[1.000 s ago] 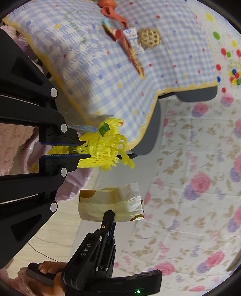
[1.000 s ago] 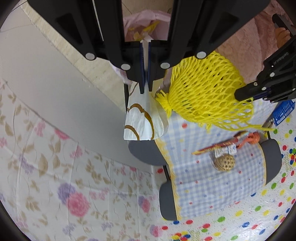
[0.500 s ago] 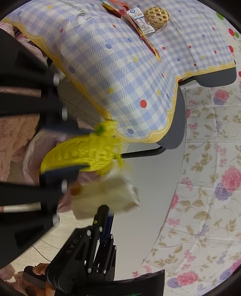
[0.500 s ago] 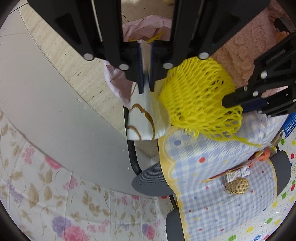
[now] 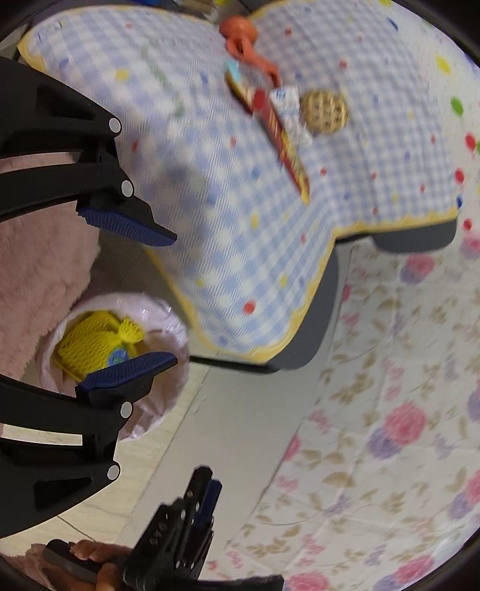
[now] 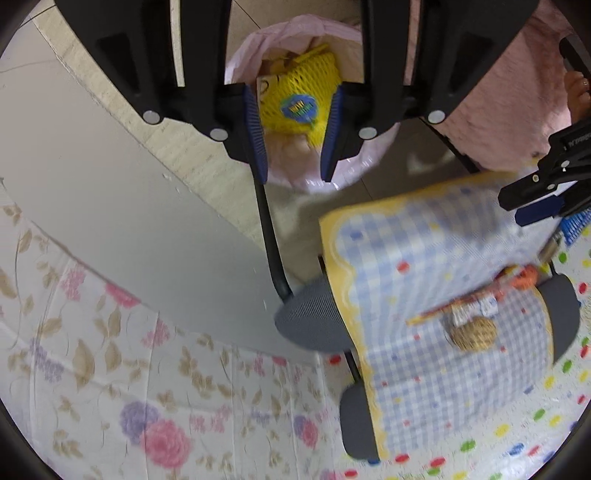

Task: Collect trash
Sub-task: 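Carry both items over the bin and release them inside, then move both tools back toward the chair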

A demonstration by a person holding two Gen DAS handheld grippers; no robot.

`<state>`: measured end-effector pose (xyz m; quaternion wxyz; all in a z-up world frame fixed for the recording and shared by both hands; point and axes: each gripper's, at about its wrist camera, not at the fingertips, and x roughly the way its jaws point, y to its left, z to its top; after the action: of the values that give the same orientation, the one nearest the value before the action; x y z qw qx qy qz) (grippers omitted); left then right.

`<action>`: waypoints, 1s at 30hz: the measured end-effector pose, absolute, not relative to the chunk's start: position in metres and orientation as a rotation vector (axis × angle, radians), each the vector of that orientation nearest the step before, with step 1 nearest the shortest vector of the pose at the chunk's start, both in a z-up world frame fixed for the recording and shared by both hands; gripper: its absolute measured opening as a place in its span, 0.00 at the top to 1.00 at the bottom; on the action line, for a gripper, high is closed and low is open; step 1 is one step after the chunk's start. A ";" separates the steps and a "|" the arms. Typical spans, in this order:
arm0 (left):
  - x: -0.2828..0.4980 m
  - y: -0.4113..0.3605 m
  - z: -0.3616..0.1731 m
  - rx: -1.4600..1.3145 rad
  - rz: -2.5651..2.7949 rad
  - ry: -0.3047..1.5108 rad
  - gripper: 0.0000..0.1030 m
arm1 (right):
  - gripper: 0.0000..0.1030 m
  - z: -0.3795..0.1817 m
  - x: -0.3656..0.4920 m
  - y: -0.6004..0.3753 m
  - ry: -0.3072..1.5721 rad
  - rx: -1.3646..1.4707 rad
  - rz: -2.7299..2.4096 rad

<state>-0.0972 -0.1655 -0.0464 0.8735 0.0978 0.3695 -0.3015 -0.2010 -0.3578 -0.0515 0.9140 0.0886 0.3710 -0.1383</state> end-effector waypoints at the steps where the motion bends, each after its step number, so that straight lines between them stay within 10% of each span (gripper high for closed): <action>1: -0.096 -0.159 -0.042 0.200 -0.614 0.766 0.41 | 0.71 -0.044 -0.201 -0.354 0.745 0.179 -0.269; 23: -0.064 -0.012 -0.001 0.074 -0.266 0.703 0.27 | 0.71 0.008 -0.111 -0.236 0.707 0.046 0.049; 30: -0.039 0.035 0.005 0.041 -0.131 0.706 0.19 | 0.49 0.004 -0.068 -0.207 0.722 0.009 0.123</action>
<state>-0.0393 0.0353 0.0049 0.9361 0.0202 0.3453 -0.0643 -0.0685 -0.2065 0.0043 0.9336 0.0042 0.3531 0.0602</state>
